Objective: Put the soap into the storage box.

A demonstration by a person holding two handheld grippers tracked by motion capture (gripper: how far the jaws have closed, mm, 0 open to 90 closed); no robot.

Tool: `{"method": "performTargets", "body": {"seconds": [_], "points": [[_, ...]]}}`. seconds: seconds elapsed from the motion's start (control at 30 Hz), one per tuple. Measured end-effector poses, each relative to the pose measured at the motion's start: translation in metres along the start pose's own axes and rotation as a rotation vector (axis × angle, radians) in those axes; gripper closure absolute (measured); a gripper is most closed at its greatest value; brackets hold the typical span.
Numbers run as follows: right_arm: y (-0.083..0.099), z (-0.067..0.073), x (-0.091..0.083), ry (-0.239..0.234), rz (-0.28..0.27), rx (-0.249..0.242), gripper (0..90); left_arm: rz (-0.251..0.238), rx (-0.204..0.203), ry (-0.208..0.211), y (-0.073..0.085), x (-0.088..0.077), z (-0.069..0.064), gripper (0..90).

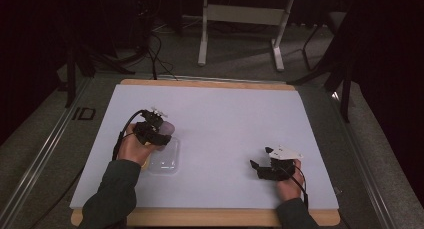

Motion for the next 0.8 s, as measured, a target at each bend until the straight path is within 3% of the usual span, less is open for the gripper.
{"method": "performTargets", "body": {"seconds": [0.8], "points": [[0.0,0.0,0.0,0.003,-0.001,-0.001,20.9,-0.005,-0.034,-0.026,0.009,-0.014,0.011,49.6]]}}
Point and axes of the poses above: each handheld gripper's, and its own axes: x roughly forward along the jaws, y roughly out of its underside, z roughly to its left, the point moved 2 cm from there along x, roughly forward along the jaws, and after that the axes turned 10 degrees about x, right-handed, at the moved point
